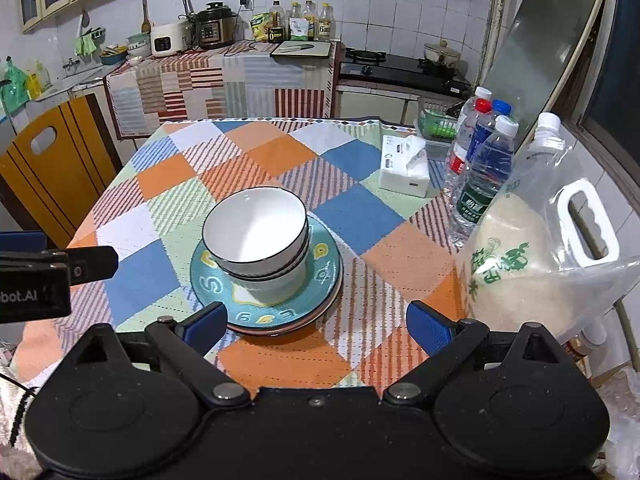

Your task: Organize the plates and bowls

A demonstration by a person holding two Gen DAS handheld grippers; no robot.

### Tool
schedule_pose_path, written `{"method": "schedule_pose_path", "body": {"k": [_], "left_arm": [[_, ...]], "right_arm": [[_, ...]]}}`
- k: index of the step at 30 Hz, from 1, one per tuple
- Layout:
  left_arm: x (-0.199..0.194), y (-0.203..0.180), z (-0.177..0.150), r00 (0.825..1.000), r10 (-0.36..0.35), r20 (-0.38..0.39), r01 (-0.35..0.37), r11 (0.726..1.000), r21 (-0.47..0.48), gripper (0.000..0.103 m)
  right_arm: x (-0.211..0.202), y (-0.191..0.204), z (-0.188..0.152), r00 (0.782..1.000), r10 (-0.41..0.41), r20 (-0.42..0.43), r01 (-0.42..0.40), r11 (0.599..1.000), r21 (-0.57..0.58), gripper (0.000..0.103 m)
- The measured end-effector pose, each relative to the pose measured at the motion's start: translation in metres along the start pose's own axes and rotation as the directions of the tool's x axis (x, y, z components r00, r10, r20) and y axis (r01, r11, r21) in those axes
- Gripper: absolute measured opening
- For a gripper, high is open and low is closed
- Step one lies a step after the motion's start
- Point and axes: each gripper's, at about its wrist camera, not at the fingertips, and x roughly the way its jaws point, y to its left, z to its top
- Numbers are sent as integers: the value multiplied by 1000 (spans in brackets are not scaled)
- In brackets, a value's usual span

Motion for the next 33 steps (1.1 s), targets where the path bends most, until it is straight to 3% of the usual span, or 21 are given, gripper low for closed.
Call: {"method": "schedule_pose_path", "body": {"k": [4, 7, 20, 30, 33], "left_arm": [[1, 0, -1, 999, 34, -15, -34, 999, 3, 88], [5, 0, -3, 998, 9, -55, -7, 1000, 21, 88], [16, 0, -15, 995, 69, -78, -67, 997, 29, 88], [15, 5, -24, 994, 87, -72, -88, 996, -4, 88], [12, 1, -26, 991, 131, -36, -131, 991, 7, 88]], "right_arm": [[-1, 3, -3, 1000, 6, -1, -6, 1000, -7, 98], [0, 6, -6, 1000, -5, -7, 5, 1000, -15, 98], [0, 10, -10, 997, -71, -8, 71, 997, -35, 98], [-2, 8, -16, 995, -89, 35, 90, 996, -25, 98], [-2, 9, -18, 994, -96, 43, 97, 995, -27, 98]]}}
